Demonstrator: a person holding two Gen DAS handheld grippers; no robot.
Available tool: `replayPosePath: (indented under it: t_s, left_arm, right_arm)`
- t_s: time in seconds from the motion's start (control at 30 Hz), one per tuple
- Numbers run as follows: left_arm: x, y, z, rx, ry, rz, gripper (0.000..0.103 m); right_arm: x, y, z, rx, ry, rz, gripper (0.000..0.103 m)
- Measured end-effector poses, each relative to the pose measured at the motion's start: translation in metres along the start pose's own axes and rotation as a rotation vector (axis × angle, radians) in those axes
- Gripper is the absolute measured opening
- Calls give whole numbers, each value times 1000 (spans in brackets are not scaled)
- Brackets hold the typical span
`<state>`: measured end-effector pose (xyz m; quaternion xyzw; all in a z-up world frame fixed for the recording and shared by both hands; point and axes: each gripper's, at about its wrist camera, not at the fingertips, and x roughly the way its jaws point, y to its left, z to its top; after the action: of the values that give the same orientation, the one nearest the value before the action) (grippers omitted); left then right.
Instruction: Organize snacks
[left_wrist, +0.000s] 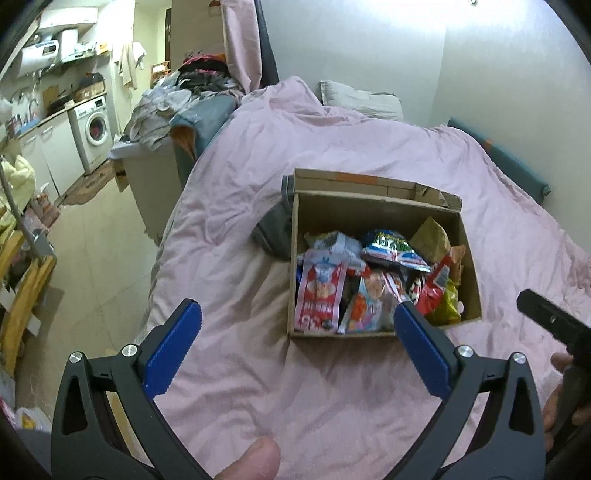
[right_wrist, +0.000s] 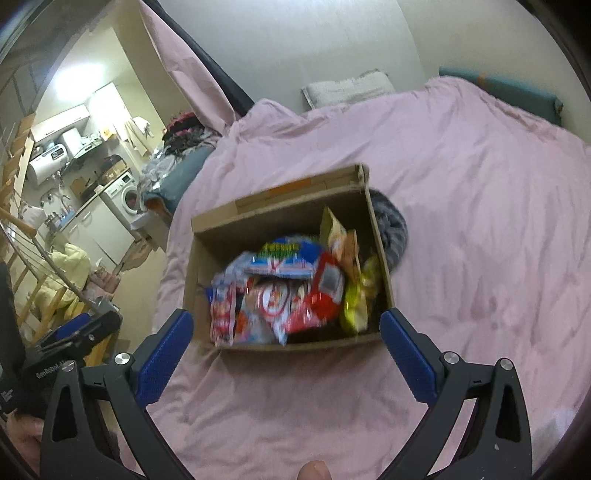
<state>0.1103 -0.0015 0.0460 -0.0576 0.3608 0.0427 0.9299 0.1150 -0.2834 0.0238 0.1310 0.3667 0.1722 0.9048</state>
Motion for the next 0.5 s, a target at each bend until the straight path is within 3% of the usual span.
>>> replayPosePath:
  t_s: [0.23, 0.5]
  left_arm:
    - [1, 0, -15, 8, 10, 16, 103]
    - [10, 1, -23, 29, -15, 51, 103]
  right_arm:
    - [1, 6, -22, -38, 15, -61, 103]
    - [18, 15, -24, -119, -4, -143, 103]
